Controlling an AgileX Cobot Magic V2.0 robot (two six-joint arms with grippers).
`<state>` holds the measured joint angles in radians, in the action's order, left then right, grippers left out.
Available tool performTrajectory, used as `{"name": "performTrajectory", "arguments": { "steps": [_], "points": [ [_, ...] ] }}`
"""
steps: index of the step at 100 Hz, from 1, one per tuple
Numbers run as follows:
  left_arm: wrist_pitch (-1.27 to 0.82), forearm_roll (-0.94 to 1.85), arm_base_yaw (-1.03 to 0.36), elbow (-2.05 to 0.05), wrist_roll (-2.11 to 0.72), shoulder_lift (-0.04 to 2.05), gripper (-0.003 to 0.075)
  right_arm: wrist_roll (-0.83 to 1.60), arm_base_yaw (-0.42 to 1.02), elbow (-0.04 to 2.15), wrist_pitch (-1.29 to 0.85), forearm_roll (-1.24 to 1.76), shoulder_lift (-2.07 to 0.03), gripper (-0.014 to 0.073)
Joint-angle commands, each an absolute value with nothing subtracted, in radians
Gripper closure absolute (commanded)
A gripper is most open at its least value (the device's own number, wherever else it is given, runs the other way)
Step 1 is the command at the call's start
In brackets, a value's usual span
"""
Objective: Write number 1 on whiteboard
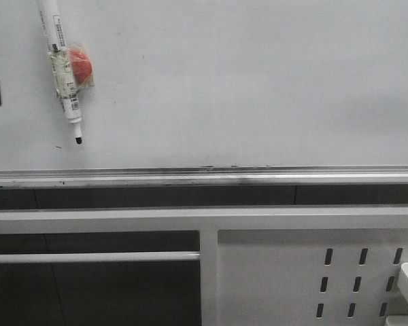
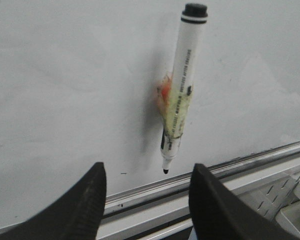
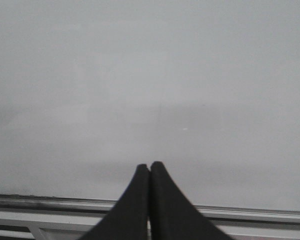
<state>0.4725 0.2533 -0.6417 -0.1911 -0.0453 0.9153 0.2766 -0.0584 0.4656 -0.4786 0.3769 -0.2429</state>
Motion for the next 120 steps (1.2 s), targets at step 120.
{"name": "performTrajectory", "arguments": {
  "steps": [120],
  "points": [
    [1.359,0.453,-0.845,-0.304,0.089,1.548,0.0372,0.288,-0.059,0.529,-0.428,0.393,-0.257,0.0663]
  ]
}}
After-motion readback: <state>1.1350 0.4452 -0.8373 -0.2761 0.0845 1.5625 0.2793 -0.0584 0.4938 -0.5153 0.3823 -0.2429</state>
